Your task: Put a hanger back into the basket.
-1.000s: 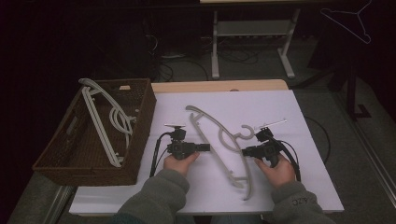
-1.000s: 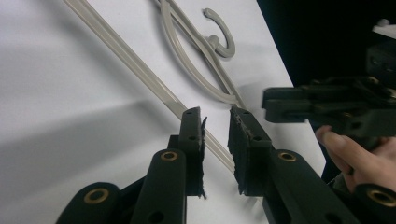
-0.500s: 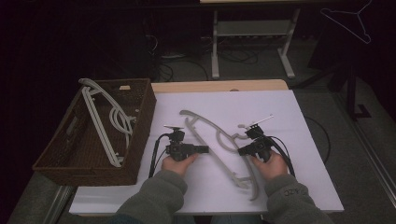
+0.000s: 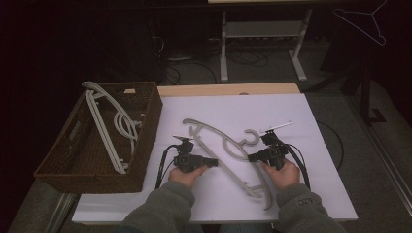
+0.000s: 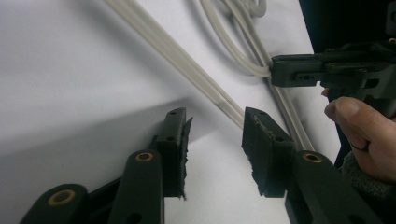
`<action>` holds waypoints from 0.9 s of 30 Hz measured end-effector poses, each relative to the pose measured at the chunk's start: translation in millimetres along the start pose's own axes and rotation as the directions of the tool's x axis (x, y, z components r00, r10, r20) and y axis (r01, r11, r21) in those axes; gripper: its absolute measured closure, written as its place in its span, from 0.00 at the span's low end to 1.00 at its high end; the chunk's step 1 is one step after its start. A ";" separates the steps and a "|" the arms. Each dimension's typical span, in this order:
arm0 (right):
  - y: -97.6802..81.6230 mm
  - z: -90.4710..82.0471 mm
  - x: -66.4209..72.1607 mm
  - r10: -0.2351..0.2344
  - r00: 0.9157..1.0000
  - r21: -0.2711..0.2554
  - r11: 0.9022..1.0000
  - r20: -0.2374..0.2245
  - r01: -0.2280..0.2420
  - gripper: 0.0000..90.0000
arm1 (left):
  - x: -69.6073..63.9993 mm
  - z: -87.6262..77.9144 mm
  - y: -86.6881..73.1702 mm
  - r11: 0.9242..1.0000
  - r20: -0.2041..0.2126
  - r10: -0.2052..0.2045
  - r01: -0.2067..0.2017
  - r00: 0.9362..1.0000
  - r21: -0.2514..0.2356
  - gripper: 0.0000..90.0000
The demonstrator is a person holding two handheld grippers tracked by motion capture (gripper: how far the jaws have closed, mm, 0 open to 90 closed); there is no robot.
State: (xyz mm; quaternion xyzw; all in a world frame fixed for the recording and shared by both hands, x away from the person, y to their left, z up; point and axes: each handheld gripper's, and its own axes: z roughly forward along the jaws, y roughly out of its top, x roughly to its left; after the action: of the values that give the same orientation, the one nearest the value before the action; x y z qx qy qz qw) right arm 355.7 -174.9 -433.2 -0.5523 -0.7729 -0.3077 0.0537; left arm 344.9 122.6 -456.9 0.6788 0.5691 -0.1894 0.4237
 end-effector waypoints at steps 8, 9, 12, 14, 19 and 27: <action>-3.5 2.8 7.8 -0.011 0.999 0.014 1.000 -0.031 0.012 0.90 | 5.2 3.8 5.5 0.998 0.018 -0.025 0.026 1.000 -0.049 0.72; -4.3 4.3 7.9 -0.006 0.999 0.016 1.000 -0.039 0.007 0.90 | 3.7 2.5 6.5 0.998 0.029 -0.034 0.036 0.999 -0.059 0.74; -5.1 2.0 9.6 -0.015 0.999 0.008 1.000 -0.038 0.016 0.89 | 1.4 -1.5 8.9 0.995 0.069 -0.033 0.039 0.997 -0.087 0.79; -5.9 1.0 10.9 -0.018 0.999 0.002 1.000 -0.035 0.018 0.89 | 0.5 -2.6 9.8 0.995 0.078 -0.034 0.042 0.996 -0.094 0.80; -8.7 -2.0 13.9 -0.044 0.999 -0.017 0.999 -0.031 0.044 0.88 | -4.2 -7.9 14.7 0.992 0.128 -0.042 0.057 0.991 -0.111 0.84; -11.7 -12.8 14.5 -0.087 0.994 -0.085 0.993 -0.059 0.082 0.83 | -20.8 -22.2 29.9 0.985 0.238 -0.028 0.067 0.971 -0.156 0.93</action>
State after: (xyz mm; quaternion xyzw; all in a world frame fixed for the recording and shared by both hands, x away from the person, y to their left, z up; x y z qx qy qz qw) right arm 336.5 -172.2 -421.6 -0.5110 -0.7801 -0.3584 0.0419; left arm 362.0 127.6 -418.2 0.6010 0.5447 -0.2312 0.5373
